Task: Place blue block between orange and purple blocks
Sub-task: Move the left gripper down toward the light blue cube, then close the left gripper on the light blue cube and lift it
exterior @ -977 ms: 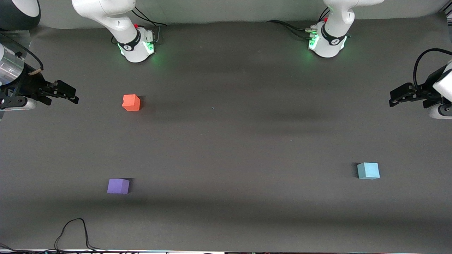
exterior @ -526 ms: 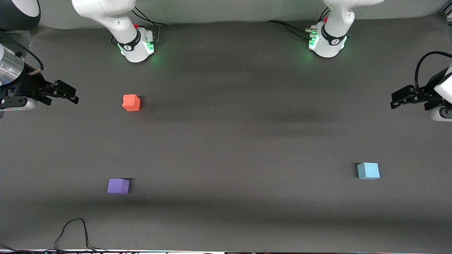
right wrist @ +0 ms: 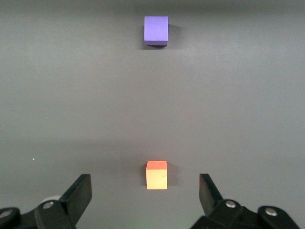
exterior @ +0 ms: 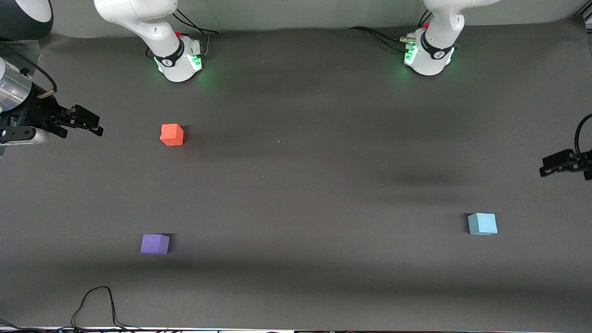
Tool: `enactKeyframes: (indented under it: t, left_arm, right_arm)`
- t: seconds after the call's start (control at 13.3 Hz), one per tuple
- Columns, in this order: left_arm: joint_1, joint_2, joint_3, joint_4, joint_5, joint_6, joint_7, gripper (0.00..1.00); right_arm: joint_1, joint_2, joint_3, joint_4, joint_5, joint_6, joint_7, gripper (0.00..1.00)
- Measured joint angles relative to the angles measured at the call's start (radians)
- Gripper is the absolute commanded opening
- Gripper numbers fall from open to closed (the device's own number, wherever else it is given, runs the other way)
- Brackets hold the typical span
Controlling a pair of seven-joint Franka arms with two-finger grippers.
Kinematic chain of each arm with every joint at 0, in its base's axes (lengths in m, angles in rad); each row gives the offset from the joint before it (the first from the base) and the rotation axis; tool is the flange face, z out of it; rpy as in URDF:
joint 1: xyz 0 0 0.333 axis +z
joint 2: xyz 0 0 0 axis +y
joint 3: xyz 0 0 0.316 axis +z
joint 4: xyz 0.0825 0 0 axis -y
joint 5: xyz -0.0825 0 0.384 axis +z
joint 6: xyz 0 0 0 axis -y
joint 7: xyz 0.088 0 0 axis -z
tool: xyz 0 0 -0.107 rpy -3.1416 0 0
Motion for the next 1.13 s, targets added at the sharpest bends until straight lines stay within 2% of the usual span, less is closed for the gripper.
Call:
enactKeyframes:
  t: [0.23, 0.45, 0.75, 1.13]
  left_arm:
    - [0.0, 0.059, -0.001, 0.045, 0.001, 0.0, 0.0, 1.0]
    - [0.003, 0.117, 0.0, 0.032, 0.006, 0.056, 0.0, 1.0]
    - [0.012, 0.24, 0.0, -0.104, 0.007, 0.312, 0.0, 1.0]
    - [0.011, 0.273, -0.003, -0.338, 0.007, 0.636, 0.0, 1.0]
  right_arm:
    - [0.0, 0.0, 0.0, 0.0, 0.0, 0.0, 0.0, 1.0]
    - [0.0, 0.0, 0.0, 0.0, 0.0, 0.0, 0.0, 1.0]
    - [0.0, 0.0, -0.001, 0.0, 0.0, 0.0, 0.0, 1.0]
    - [0.0, 0.0, -0.001, 0.0, 0.0, 0.0, 0.0, 1.0]
